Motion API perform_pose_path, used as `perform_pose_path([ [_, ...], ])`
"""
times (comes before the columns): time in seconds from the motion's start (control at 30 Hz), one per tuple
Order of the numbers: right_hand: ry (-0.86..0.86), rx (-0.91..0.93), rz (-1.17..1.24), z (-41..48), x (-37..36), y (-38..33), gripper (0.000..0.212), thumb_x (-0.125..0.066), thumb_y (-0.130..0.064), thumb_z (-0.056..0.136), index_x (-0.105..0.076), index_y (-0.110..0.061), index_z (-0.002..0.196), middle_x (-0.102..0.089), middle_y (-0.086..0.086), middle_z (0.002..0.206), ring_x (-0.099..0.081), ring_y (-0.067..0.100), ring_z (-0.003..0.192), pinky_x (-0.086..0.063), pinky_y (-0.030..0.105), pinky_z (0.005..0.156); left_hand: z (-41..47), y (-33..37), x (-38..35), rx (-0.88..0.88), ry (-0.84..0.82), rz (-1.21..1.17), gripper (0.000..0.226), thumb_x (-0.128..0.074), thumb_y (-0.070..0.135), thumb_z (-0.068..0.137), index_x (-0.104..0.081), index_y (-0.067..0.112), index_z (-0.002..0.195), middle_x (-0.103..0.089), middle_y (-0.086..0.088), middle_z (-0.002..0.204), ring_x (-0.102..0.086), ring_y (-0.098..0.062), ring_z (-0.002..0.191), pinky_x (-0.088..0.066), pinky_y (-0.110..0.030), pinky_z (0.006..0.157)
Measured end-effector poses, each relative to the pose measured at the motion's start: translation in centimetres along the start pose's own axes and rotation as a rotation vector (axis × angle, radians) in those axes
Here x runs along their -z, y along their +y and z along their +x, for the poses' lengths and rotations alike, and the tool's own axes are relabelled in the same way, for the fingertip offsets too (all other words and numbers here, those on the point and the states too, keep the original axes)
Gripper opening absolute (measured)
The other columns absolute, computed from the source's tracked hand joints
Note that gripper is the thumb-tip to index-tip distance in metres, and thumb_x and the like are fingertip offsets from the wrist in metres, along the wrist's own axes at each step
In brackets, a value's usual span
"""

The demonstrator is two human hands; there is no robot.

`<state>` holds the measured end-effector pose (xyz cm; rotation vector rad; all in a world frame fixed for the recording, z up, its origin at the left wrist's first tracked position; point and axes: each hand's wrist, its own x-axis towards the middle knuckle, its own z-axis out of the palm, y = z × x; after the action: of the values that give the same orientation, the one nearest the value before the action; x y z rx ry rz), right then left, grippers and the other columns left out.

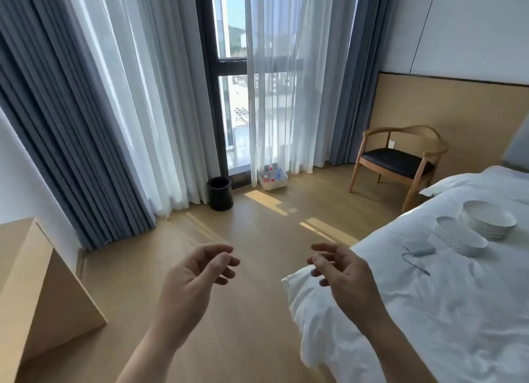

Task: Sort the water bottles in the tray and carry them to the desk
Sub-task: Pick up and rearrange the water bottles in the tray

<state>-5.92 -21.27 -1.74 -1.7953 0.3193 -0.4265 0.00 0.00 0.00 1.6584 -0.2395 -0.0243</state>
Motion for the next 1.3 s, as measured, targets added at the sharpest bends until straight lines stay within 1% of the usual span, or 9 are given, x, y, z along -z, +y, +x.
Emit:
perform_pose_path([
  [0.17,0.037,0.041,0.065,6.8,-7.0,-2.4,0.021,-0.057,-0.008,0.089,-0.063,-0.028,0.090,-0.071,0.001,0.084,-0.067,0.015,0.074,-0.057,0.022,0.063,9.3,-0.2,4.5,-0.039,-0.013,-0.001,0.015,-0.054,0.012,0.090,-0.067,0.018,0.094,-0.074,0.001,0.083,-0.068,-0.015,0.071,-0.056,-0.024,0.065],
  [0.33,0.243,0.050,0.155,13.0,-12.5,-3.4,0.020,-0.055,-0.007,0.090,-0.063,-0.025,0.092,-0.070,0.004,0.089,-0.068,0.020,0.075,-0.057,0.022,0.060,17.3,-0.9,8.3,-0.044,-0.023,-0.023,0.016,-0.054,0.010,0.090,-0.068,0.015,0.094,-0.074,-0.001,0.081,-0.067,-0.015,0.070,-0.055,-0.027,0.065],
  [0.43,0.289,0.022,0.201,15.8,-14.9,-3.1,0.022,-0.055,-0.004,0.089,-0.063,-0.025,0.090,-0.070,0.004,0.088,-0.067,0.017,0.069,-0.056,0.021,0.057,20.6,-1.8,9.4,-0.007,-0.013,-0.055,0.016,-0.054,0.009,0.090,-0.069,0.013,0.092,-0.074,-0.003,0.080,-0.067,-0.018,0.069,-0.054,-0.031,0.067],
  [0.57,0.274,0.017,0.207,20.4,-16.8,-2.9,0.022,-0.054,-0.003,0.089,-0.063,-0.023,0.090,-0.070,0.004,0.085,-0.066,0.009,0.063,-0.055,0.020,0.056,25.4,-2.7,9.6,0.020,-0.014,-0.061,0.016,-0.054,0.008,0.090,-0.070,0.013,0.089,-0.074,-0.005,0.079,-0.066,-0.017,0.067,-0.053,-0.032,0.067],
  [0.7,0.225,-0.019,0.221,25.5,-18.0,-2.1,0.021,-0.055,-0.003,0.089,-0.063,-0.022,0.089,-0.070,0.002,0.082,-0.065,0.009,0.061,-0.054,0.019,0.055,30.0,-3.1,8.8,0.023,-0.035,-0.021,0.016,-0.054,0.009,0.090,-0.069,0.014,0.091,-0.075,-0.004,0.079,-0.067,-0.019,0.069,-0.054,-0.032,0.068],
  [0.77,0.207,-0.043,0.234,28.5,-18.3,-1.5,0.019,-0.054,-0.004,0.089,-0.064,-0.020,0.090,-0.070,0.003,0.081,-0.064,0.013,0.063,-0.053,0.019,0.054,32.6,-3.0,8.2,0.006,-0.046,0.020,0.016,-0.054,0.009,0.090,-0.069,0.015,0.091,-0.074,-0.002,0.079,-0.067,-0.019,0.070,-0.055,-0.031,0.068],
  [0.97,0.183,-0.090,0.295,39.6,-17.9,0.6,0.015,-0.053,-0.006,0.091,-0.064,-0.013,0.099,-0.069,0.008,0.086,-0.063,0.020,0.071,-0.050,0.027,0.060,42.0,-3.4,5.4,-0.013,-0.007,0.079,0.016,-0.054,0.010,0.090,-0.069,0.016,0.091,-0.074,-0.002,0.081,-0.067,-0.019,0.072,-0.055,-0.024,0.065],
  [1.17,0.178,-0.122,0.315,50.2,-15.9,2.1,0.015,-0.054,-0.005,0.090,-0.065,-0.013,0.097,-0.070,0.009,0.085,-0.062,0.019,0.067,-0.048,0.026,0.058,51.7,-4.1,-0.2,0.007,0.024,0.049,0.017,-0.055,0.007,0.089,-0.070,0.013,0.088,-0.075,-0.005,0.078,-0.066,-0.015,0.066,-0.054,-0.026,0.064],
  [1.3,0.192,-0.134,0.315,55.4,-13.9,3.4,0.014,-0.055,-0.005,0.089,-0.064,-0.016,0.093,-0.070,0.008,0.082,-0.061,0.014,0.063,-0.048,0.024,0.057,56.8,-6.1,-5.0,-0.005,-0.057,0.069,0.016,-0.057,0.004,0.088,-0.070,0.013,0.087,-0.075,-0.003,0.077,-0.065,-0.010,0.061,-0.051,-0.017,0.058],
])
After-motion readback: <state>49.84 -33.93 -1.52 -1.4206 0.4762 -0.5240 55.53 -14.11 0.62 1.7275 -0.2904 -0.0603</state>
